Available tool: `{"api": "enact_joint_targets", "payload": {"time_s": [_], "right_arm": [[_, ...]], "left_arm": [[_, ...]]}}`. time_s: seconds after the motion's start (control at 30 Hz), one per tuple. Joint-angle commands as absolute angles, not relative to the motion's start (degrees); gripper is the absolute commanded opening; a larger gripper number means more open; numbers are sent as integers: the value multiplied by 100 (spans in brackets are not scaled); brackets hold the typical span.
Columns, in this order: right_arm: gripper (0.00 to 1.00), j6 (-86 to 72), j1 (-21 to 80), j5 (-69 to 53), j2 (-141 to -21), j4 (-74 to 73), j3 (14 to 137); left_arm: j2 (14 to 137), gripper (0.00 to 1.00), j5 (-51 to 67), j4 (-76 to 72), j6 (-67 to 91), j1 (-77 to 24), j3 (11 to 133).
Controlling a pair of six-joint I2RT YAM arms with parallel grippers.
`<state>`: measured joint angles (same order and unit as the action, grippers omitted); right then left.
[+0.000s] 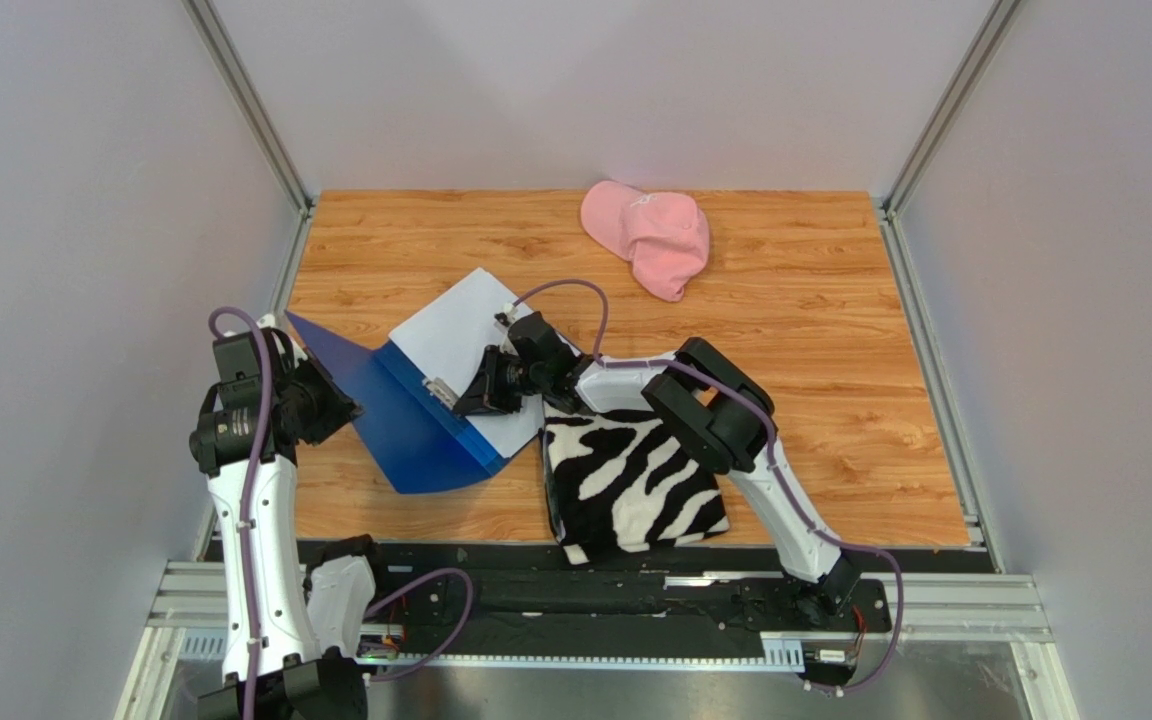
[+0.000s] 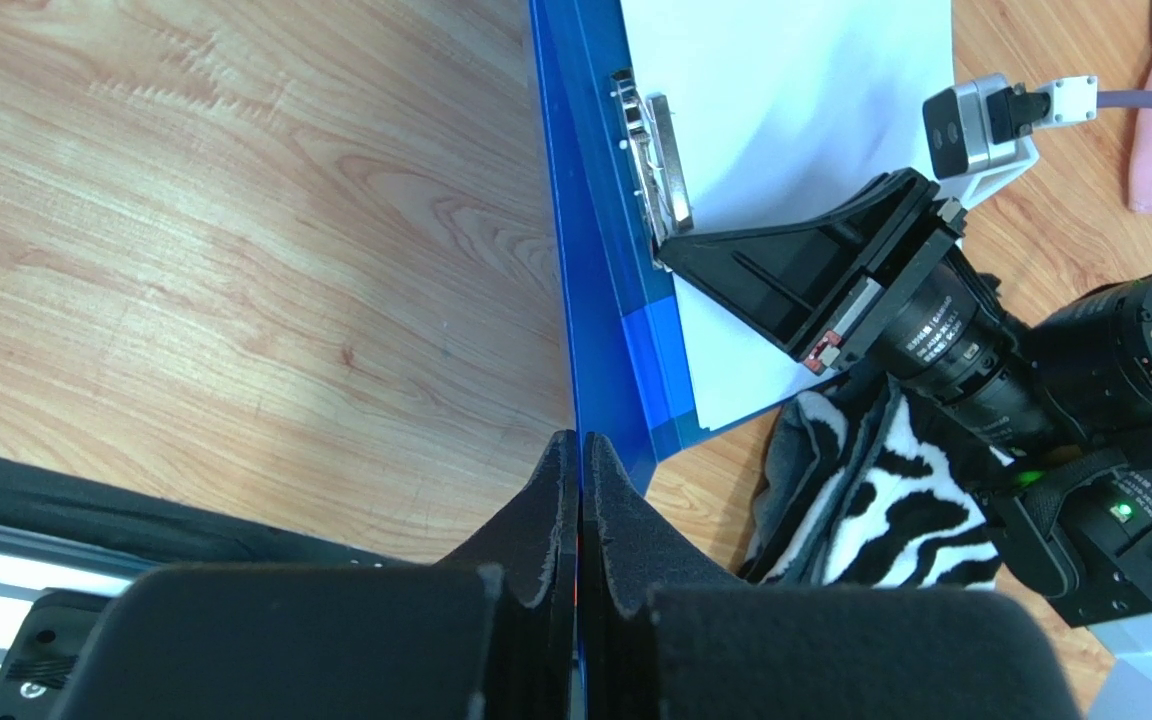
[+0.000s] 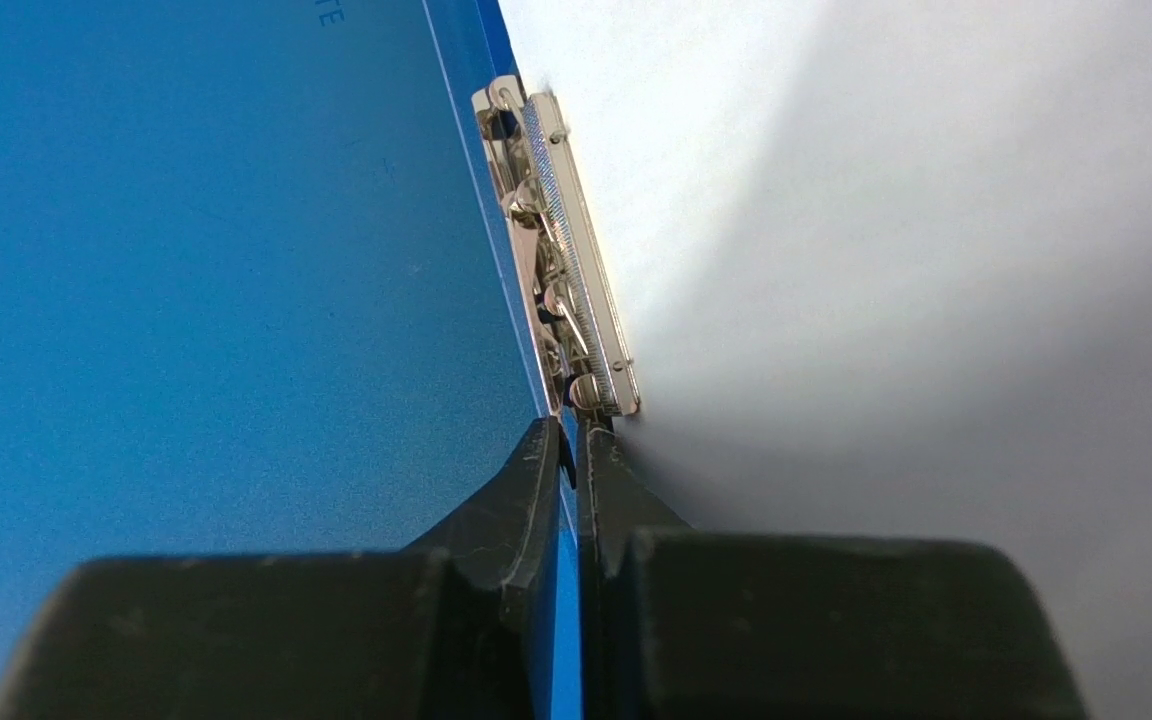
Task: Put the files into the folder
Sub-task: Clamp the file and folder with some files.
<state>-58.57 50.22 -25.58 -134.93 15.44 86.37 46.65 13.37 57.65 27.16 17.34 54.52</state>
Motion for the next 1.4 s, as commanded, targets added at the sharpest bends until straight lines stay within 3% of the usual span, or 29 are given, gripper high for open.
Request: {"api": "enact_joint_targets", "payload": {"time_s": [0.0,0.13,0.3,0.4,0.57,0.73,0.87,1.0,1.17,1.37], "right_arm": [[5,-5634,5106,-2436,-13869,150,8438],[1,-5530,5229,-1874,-14009,27,8323],[0,-5159,5834,346,-14483,-1193,8709],[0,-5159,5906,773,-14809,-1512,8719],[2,-4976,5836,598,-14635,-1258,8500],[10,-4430,5792,98,-13765,-732,8166],[22,-4569,5477,-1507,-13605,-300,8244],[25,-4983,5282,-2530,-13877,-132,8622],[36,-5177,5116,-2760,-13729,132,8499],[38,-5177,4913,-2821,-13658,158,8421]], "left_arm": [[4641,0,1467,5766,2724,1705,5467],[4632,0,1503,5774,2803,1714,5388],[4570,0,1608,5730,2909,1714,5344],[4553,0,1626,5739,2900,1714,5352],[4526,0,1600,5766,2830,1714,5361],[4474,0,1450,5801,2777,1705,5379],[4474,0,1336,5783,2786,1705,5423],[4509,0,1336,5792,2786,1714,5458],[4500,0,1274,5810,2716,1705,5458],[4561,0,1231,5809,2654,1705,5519]]}}
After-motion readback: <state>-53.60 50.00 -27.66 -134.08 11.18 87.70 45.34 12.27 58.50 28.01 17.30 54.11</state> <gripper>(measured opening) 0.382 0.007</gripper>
